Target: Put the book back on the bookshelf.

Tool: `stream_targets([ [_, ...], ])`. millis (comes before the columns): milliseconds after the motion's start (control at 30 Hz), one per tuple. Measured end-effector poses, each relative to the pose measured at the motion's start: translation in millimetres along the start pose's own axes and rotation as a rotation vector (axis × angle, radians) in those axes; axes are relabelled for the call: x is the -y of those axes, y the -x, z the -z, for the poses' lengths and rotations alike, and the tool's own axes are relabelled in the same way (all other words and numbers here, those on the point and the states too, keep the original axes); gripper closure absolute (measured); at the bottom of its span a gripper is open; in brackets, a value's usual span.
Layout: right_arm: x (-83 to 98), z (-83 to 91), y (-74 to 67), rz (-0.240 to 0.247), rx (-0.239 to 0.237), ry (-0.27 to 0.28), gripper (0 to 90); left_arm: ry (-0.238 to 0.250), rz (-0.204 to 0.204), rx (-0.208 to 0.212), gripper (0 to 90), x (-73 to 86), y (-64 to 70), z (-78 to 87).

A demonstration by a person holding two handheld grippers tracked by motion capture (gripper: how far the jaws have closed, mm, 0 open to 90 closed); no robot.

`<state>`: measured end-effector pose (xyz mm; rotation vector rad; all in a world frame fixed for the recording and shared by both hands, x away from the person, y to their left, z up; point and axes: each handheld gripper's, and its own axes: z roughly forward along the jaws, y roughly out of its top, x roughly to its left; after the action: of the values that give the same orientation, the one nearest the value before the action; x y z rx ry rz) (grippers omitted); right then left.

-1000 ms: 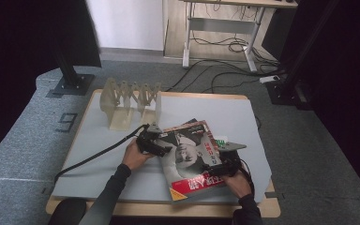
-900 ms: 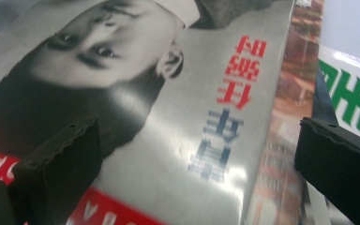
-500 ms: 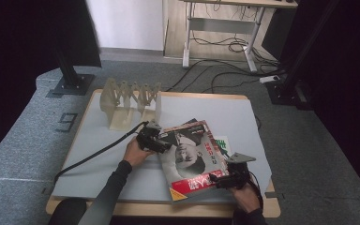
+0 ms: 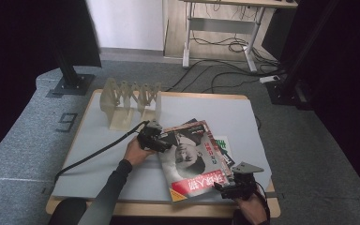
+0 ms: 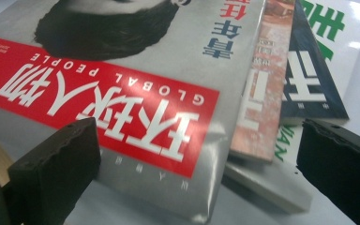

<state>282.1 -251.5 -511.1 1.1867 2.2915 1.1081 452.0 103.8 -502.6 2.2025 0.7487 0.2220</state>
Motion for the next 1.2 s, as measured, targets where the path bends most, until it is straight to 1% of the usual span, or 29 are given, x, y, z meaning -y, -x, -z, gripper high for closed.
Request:
stream_targets([
  [133,2.3,3.6,-0.6,0.005,0.009,0.0,0.0,-0.003,-0.007,0.001,14.1,-3.2,2.2,-2.7],
  [267,3.5,2.6,-0.6,0.011,0.018,-0.003,0.0,-0.008,-0.01,0.001,14.7,-3.0,3.4,-2.0],
  [433,5.3,1.0,2.4,-0.004,0.033,0.011,0.0,-0.004,-0.015,0.003,15.1,-0.5,6.7,-0.4],
  [500,5.5,1.0,3.1,-0.009,0.032,0.013,0.0,-0.002,-0.009,-0.001,15.2,0.0,7.3,-0.3],
  [567,5.1,3.0,1.9,0.004,0.034,0.013,0.0,-0.002,-0.009,0.001,15.1,0.0,7.0,-0.4],
  [667,6.1,5.8,1.0,0.006,0.032,0.008,0.0,-0.001,-0.009,0.001,14.4,-0.3,5.8,-1.0],
  [767,7.9,7.6,-0.2,0.003,0.022,0.006,0.0,0.003,0.001,0.0,13.5,-0.4,4.7,-2.1],
  [1067,9.7,5.5,-2.0,0.024,0.034,-0.009,0.0,-0.005,-0.015,0.015,14.8,0.3,5.6,-0.2],
  [1200,10.5,4.8,-0.9,0.02,0.03,-0.006,0.0,-0.006,-0.015,0.02,15.2,1.6,7.0,0.8],
])
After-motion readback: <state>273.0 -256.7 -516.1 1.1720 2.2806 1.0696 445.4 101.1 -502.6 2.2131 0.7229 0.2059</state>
